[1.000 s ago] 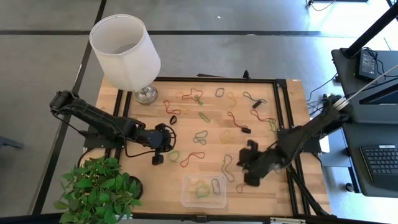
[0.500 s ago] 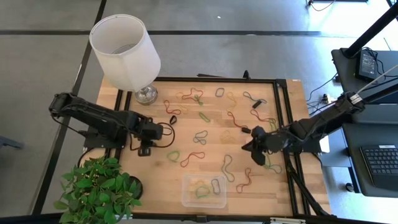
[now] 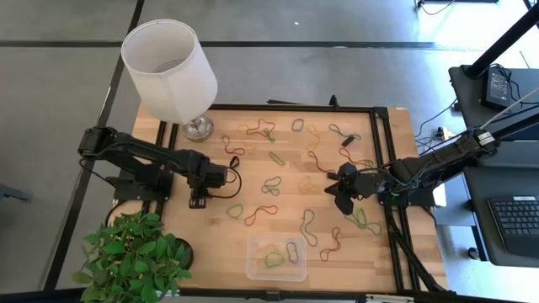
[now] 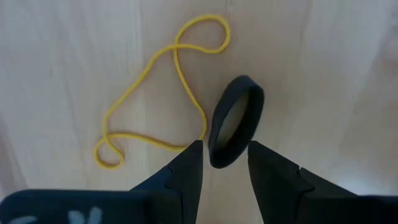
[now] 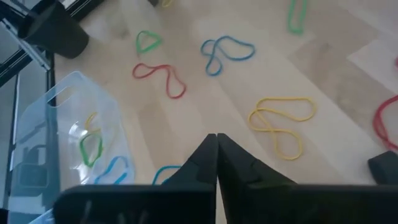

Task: Pick and place rubber bands into bin
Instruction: Put the black rubber band into the transparent bin

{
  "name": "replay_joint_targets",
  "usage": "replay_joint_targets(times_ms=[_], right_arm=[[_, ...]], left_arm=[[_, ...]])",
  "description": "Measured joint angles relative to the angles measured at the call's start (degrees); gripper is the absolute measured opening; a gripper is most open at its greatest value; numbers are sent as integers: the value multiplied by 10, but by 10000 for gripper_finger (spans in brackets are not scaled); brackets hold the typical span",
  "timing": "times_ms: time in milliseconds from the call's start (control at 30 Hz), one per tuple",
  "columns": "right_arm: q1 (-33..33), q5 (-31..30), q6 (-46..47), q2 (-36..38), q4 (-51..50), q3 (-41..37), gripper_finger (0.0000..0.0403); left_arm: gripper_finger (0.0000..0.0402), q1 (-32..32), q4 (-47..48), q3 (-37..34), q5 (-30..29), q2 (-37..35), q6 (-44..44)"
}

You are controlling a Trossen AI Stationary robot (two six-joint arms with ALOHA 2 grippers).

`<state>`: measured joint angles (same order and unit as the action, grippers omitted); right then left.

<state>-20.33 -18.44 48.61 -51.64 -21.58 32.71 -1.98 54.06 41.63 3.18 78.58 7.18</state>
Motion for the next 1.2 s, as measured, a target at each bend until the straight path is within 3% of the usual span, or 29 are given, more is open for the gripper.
replay_joint_targets(times_ms=[367, 567, 667, 1000, 1200], right_arm=[[42, 0, -53, 0, 0, 0, 8], [48, 0, -83, 0, -1, 0, 13], [48, 0, -101, 0, -1, 0, 13], [48, 0, -181, 0, -13, 0, 14], [48, 39, -207, 0, -70, 0, 14]], left_arm=[[100, 0, -5, 0, 1, 73, 4], [14, -2, -5, 11, 13, 76, 14], [4, -2, 8, 40, 15, 76, 42], [3, -37, 83, 272, -9, 77, 165], [3, -97, 123, 455, -49, 145, 229]])
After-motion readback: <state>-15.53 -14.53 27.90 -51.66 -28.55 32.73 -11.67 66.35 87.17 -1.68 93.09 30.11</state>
